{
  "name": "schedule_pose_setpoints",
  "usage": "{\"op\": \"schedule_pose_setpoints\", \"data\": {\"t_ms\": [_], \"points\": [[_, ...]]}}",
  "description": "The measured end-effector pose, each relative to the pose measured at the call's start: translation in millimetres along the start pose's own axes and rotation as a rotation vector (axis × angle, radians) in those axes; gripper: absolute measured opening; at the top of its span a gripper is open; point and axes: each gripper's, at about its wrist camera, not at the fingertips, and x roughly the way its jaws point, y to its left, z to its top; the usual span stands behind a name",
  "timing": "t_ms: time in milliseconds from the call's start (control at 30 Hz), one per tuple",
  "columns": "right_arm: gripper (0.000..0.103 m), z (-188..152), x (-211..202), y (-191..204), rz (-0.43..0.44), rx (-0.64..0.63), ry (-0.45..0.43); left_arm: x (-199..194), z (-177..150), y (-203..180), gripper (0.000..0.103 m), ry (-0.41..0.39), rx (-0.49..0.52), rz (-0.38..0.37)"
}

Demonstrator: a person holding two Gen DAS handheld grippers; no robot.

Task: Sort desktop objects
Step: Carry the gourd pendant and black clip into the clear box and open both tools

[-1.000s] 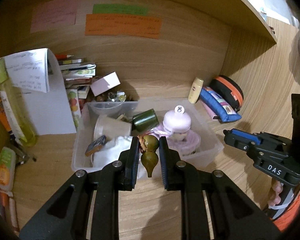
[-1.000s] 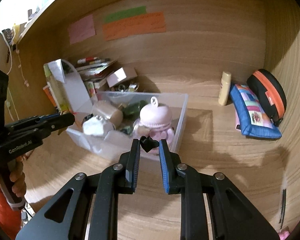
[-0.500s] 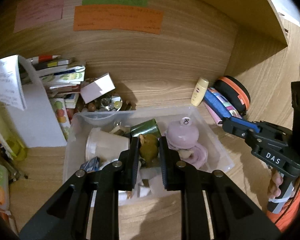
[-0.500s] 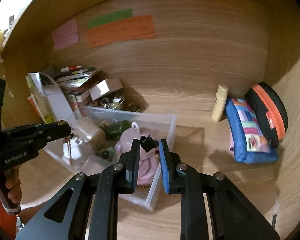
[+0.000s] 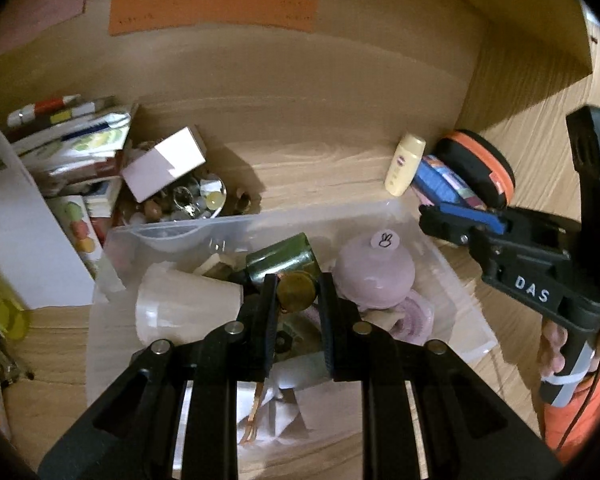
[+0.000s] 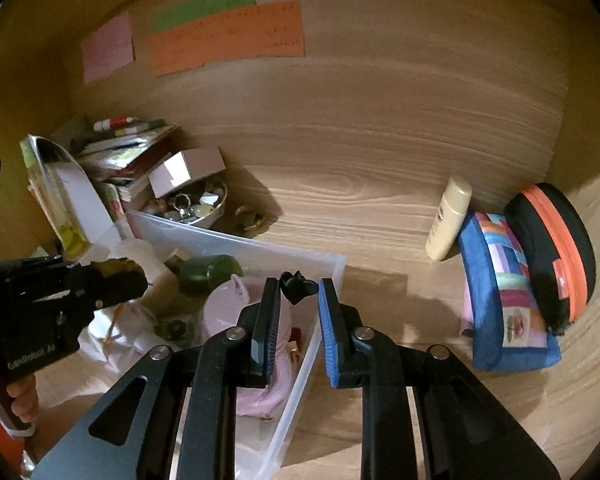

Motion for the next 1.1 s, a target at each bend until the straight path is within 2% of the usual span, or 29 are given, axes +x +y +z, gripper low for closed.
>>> {"op": "schedule_pose_setpoints", "data": {"t_ms": [433,567,700,800,867,933,1033,1100], "points": [[0.017,8,34,7,-0.065,-0.059,0.034,10,-2,8,0.018,0.022,-0.009,-0.031],[0.018,10,36,7,-0.05,-0.055,0.042,8,-2,8,0.02,0.028,-0.009,-0.042],[0.027,10,28,8,-0.052,-0.053,0.031,-1,0,4,0.03,0.004,-0.003,-0.036],[0.029,12,17,8,-0.043,-0.039,0.012,-8,2,-1,0.034,-0.012,0.008,-0.03],[0.031,12,8,11,-0.038,-0.036,0.003,-14,2,-6,0.04,-0.016,0.019,-0.012],[0.04,11,-3,12,-0.035,-0.032,-0.01,-21,0,-10,0.042,-0.026,0.03,0.017],[0.052,7,-23,17,-0.04,-0.035,-0.044,-32,-6,-15,0.048,-0.035,0.031,0.02],[0.056,4,-34,19,-0.042,-0.043,-0.061,-43,-9,-18,0.052,-0.053,0.036,0.039]]}}
